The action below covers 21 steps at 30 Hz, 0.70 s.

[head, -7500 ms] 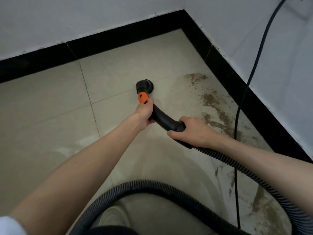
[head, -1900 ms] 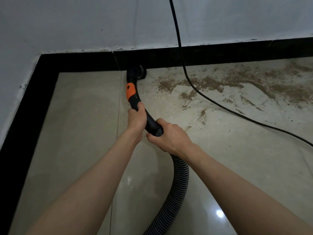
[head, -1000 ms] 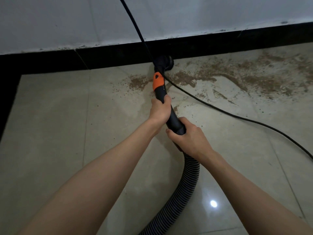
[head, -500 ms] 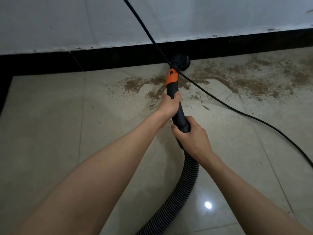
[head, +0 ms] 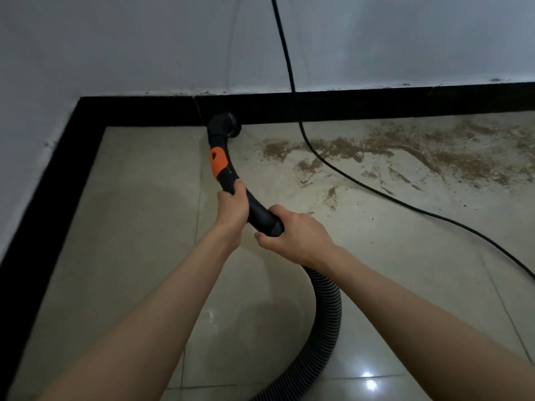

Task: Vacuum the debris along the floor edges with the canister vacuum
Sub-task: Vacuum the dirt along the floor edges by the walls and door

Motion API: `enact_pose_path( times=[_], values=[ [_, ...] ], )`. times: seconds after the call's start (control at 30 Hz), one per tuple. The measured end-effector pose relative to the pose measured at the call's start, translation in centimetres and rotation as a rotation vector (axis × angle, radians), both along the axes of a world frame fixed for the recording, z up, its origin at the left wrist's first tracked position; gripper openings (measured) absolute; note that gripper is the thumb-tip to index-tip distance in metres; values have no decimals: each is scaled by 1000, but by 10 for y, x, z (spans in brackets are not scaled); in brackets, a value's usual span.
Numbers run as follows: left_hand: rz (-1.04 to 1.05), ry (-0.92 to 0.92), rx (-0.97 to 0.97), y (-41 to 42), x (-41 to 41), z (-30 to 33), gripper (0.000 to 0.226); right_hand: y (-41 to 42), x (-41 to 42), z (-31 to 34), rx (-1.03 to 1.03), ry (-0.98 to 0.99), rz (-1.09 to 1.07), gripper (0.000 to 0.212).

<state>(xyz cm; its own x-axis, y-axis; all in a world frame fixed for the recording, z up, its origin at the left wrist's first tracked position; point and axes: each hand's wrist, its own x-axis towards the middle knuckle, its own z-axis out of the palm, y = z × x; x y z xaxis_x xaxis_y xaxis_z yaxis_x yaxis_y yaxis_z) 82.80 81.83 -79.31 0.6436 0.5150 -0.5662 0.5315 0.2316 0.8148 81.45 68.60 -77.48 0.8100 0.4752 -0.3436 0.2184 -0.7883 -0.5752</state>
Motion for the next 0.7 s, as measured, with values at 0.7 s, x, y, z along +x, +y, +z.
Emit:
enact_pose_path(
  times=[0.7],
  values=[
    [-178,42,-47,-29,22,-18,49,-26,7,-14,30,104,-170,29]
  ],
)
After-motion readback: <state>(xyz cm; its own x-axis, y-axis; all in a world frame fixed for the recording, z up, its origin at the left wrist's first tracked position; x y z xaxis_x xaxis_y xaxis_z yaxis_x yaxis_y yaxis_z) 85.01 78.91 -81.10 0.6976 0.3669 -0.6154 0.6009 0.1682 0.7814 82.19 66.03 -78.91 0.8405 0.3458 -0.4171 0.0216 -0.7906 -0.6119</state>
